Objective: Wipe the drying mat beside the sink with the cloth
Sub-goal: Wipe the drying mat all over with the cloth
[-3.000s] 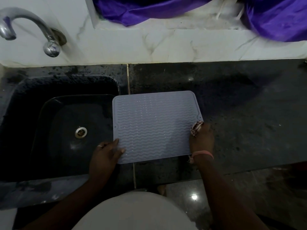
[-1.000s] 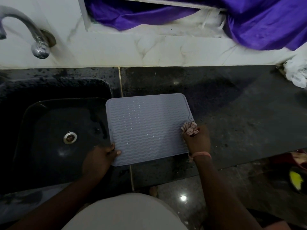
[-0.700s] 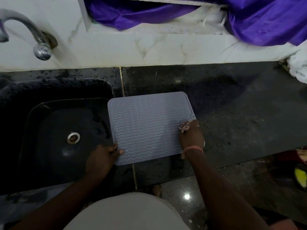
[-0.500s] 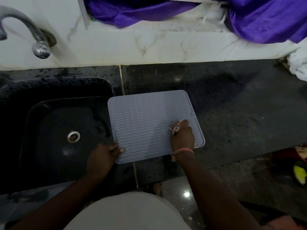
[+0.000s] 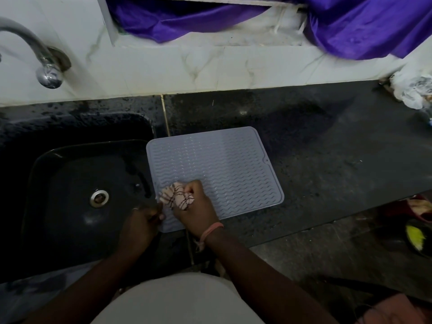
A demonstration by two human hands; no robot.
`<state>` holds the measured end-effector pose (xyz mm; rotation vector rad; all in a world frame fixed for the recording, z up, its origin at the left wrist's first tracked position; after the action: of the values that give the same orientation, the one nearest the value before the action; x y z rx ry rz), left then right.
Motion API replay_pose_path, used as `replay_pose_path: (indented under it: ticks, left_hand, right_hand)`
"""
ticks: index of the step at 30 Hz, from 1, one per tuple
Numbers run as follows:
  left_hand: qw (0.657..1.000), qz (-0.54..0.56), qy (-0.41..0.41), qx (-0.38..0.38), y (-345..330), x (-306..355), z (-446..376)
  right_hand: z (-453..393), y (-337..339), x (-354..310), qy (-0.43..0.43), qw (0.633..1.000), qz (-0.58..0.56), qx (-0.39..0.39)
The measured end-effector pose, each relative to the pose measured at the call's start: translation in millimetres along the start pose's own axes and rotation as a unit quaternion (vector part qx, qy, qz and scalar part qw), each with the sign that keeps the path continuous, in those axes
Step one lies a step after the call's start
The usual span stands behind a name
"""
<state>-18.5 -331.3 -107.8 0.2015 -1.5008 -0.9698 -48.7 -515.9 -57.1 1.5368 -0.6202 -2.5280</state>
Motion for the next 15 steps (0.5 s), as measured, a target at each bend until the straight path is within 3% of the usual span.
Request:
replay_pose_path:
  ticks: [2,4,9,15]
  left_hand:
    - [1.0,0.013,-0.007,0.014,1.1,-0.1,-0.1]
    - [0.999,0.018,-0.011,0.036,1.7,2.7,0.8]
    - [0.993,0.083,0.027,0.073,-1.2,8.3,6.3]
    - [0.985,0.133,0.053,0.093,-2.7,2.0,6.1]
  right_hand:
    - [-3.0,29.6,5.5,-0.018,0.997,-0.066,0.038]
    - [-9.4,75.6,15.0,-0.037,0.987,-0.074,0.139]
    - [-26.4,179.8,53.7,-0.107,0.935,0.041,0.335]
    - [-21.9,151.5,61.2,-0.06,0.911,0.253,0.319]
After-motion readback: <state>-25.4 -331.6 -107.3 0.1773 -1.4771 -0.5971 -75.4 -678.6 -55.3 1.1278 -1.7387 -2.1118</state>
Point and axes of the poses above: each hand's wrist, its own z-axis away from the middle knuckle, its own y-axis out of the back of the hand, x = y × z, the point moved 4 cm from there along -z, towards the middle knuckle, and after that the axes turned 15 degrees about -y, right-handed, at the moved point
